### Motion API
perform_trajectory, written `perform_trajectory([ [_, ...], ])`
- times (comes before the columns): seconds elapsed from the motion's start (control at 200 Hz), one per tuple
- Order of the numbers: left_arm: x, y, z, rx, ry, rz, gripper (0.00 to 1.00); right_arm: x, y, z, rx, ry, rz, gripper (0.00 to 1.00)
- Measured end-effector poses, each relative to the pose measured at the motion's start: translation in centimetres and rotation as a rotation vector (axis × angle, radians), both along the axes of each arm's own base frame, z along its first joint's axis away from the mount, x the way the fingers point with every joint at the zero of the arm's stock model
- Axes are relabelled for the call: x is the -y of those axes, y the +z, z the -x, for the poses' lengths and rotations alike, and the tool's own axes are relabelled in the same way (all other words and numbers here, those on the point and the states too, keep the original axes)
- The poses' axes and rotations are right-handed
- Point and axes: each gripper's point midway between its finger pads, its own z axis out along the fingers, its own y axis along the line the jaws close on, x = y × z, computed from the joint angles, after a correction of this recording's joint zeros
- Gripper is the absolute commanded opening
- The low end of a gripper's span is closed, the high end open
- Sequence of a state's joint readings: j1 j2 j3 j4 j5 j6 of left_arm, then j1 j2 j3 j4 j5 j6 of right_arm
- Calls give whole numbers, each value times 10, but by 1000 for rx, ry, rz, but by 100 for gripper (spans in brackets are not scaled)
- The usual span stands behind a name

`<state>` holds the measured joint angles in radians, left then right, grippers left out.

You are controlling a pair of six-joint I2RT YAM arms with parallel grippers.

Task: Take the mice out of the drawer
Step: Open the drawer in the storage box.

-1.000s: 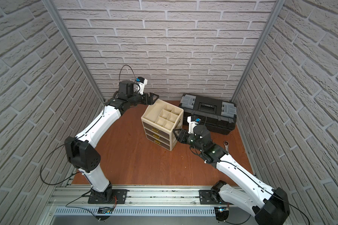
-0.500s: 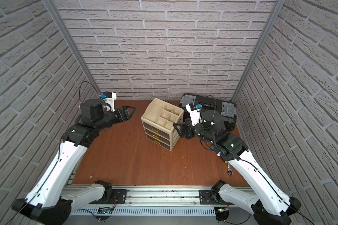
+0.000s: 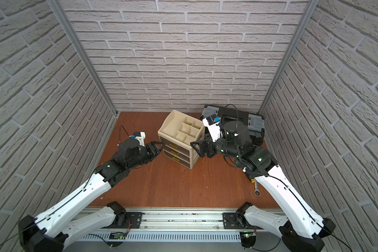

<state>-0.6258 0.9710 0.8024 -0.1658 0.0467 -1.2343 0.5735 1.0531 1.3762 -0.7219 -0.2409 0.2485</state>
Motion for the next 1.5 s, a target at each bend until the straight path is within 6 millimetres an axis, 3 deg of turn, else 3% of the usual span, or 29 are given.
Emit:
perform_trajectory([
  [0.335,17,-15,-20,12,49,116,49,-8,5,15,-4,92,-4,91],
  [0.465,22,-8,-23,26,51,153,44,-10,15,20,18,131,3,91],
  [0.625,26,-4,-27,35,56,190,41,-13,11,23,8,154,15,91],
  [1.325,31,-39,-19,-28,42,208,35,-14,9,24,12,166,26,91],
  [1.5,36,-35,-21,4,22,237,36,-15,7,23,8,167,28,91],
])
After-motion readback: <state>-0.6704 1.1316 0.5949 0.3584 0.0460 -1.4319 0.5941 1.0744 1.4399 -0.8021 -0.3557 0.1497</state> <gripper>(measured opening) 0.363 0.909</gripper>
